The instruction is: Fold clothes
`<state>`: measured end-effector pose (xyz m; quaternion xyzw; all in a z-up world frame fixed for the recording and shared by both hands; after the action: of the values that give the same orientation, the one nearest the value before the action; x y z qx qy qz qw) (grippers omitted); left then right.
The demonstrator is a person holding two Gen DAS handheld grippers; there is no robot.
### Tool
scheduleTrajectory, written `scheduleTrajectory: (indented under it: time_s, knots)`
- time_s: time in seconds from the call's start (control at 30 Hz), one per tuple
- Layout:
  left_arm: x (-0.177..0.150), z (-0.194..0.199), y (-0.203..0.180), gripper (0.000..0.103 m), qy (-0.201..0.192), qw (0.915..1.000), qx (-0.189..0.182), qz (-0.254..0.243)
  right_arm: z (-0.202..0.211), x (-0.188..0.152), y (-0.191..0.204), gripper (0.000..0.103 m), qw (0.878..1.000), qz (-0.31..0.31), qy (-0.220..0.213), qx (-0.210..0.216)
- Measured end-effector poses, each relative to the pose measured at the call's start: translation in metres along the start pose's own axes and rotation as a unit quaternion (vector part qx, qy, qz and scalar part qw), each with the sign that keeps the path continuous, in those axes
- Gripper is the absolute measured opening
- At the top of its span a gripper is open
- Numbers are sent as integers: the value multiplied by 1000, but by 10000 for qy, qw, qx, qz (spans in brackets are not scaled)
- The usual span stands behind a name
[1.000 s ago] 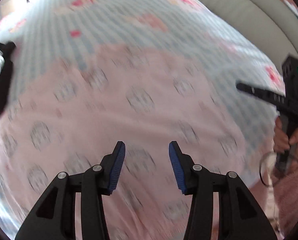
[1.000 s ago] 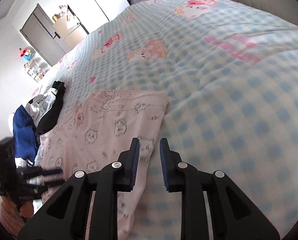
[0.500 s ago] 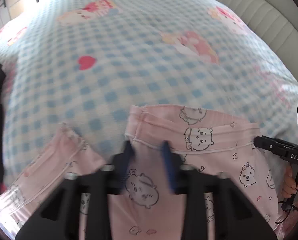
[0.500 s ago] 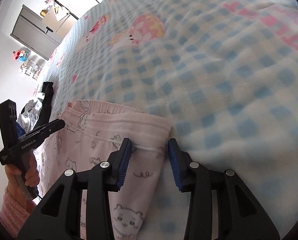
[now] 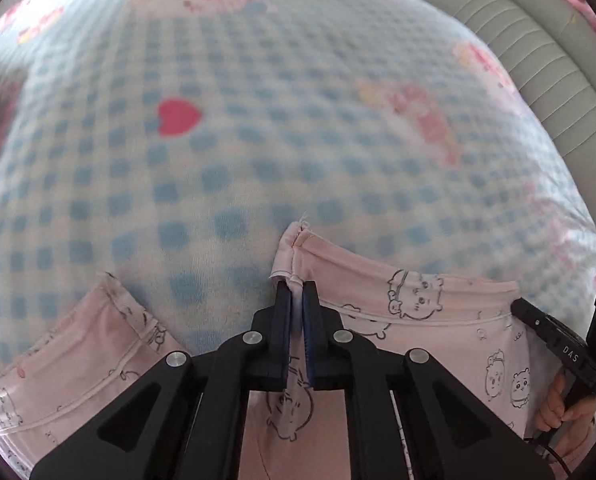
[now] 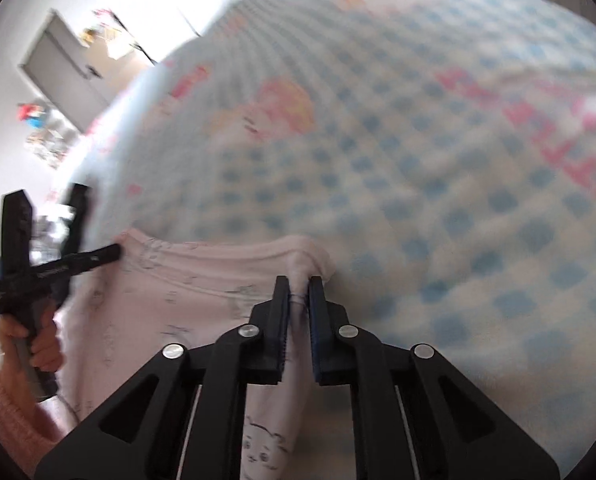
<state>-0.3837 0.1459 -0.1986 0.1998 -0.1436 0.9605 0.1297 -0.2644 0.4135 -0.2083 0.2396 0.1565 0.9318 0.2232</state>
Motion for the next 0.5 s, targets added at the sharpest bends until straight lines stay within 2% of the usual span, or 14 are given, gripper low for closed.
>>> scheduleTrajectory:
  time_s: [0.03,0.1,0.13,0.17,0.2,0.27,0.3,0.4,0.47,0.5]
  knots:
    - [1,6,-4,10,-132,9999,14,-104,0,1,-3,16,10000,-60,-9,-60]
    - [3,19,-16,25,-428,9982,79,-423,14,6,-6,21,9995,-165,-250,104]
    - [5,25,-21,42,-566,9966,152,-586,20,8,-7,22,9993,-132,-330,98]
    - [8,28,-24,45,-683,9946,282,-725,24,10,-8,27,9992,-92,-379,95]
    - [11,31,-27,45,-783,9925,425,-842,22,11,-9,32,9995,-23,-301,104]
    - [18,35,-23,45,-888,9897,766,-820,15,8,-9,32,9999,87,-64,67]
    - [20,42,-21,45,-977,9895,784,-724,11,4,-9,32,9999,135,55,10]
    - [6,66,-19,43,-1056,9928,385,-411,19,-3,-7,32,9994,254,-106,-190]
    - [-22,84,-22,43,-1073,9938,134,-267,36,-16,4,32,9990,426,-104,30]
    - [-41,90,-29,43,-1031,9940,10,-362,46,-23,10,32,9984,534,-112,140]
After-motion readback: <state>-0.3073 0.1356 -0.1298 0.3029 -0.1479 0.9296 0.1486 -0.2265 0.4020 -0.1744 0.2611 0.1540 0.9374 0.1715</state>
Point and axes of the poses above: each gripper's, at about its wrist camera, not at the fingertips, and z roughly against the way its jaws point, y to its left, x to its top, the point moved 8 cm from there along -z, roughly the way its jaws point, and after that the axes turned 10 degrees about -z, right-handed, at the moved point
